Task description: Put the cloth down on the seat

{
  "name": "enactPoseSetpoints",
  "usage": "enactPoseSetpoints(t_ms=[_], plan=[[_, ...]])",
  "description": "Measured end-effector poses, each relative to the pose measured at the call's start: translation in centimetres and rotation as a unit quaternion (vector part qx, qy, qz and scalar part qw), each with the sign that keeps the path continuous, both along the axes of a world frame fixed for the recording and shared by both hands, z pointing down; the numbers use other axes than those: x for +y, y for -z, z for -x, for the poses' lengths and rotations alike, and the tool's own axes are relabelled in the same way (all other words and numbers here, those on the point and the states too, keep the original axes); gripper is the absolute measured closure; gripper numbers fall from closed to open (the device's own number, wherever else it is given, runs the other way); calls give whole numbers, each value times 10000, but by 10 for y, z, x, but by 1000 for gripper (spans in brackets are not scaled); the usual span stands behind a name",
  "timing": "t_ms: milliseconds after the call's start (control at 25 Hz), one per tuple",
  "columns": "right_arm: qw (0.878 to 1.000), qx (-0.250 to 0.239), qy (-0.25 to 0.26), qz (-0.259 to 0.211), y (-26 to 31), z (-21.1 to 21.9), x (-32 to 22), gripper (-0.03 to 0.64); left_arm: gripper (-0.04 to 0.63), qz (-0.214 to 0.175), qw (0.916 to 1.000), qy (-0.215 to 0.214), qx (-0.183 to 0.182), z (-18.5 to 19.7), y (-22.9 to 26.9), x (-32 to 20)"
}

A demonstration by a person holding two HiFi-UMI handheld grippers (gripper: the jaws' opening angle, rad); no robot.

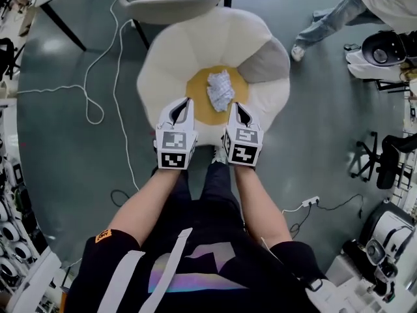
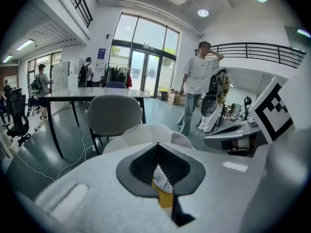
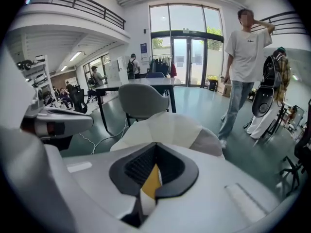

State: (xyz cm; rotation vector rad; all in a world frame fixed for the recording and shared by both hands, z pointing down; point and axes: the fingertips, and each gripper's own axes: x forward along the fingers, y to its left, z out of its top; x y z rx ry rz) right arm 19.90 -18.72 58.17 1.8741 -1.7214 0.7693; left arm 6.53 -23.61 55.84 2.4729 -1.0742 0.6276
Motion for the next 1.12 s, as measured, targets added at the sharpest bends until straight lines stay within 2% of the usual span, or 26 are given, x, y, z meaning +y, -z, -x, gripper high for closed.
enactPoseSetpoints(t_ms=[480, 800, 960, 1120], plan=[[9983, 51, -224, -540, 93, 50, 44, 615, 596, -251, 9960, -772, 366, 22, 82, 42], [9961, 74, -99, -870, 154, 69, 81, 617, 595, -357, 9938, -941, 472, 43, 132, 78], [9940, 52, 14, -1090, 179, 74, 111, 617, 595, -468, 9922, -971, 635, 43, 153, 105], [9911, -12, 75, -1328, 197, 76, 135, 615, 595, -666, 9897, -1108, 622, 36, 175, 129]])
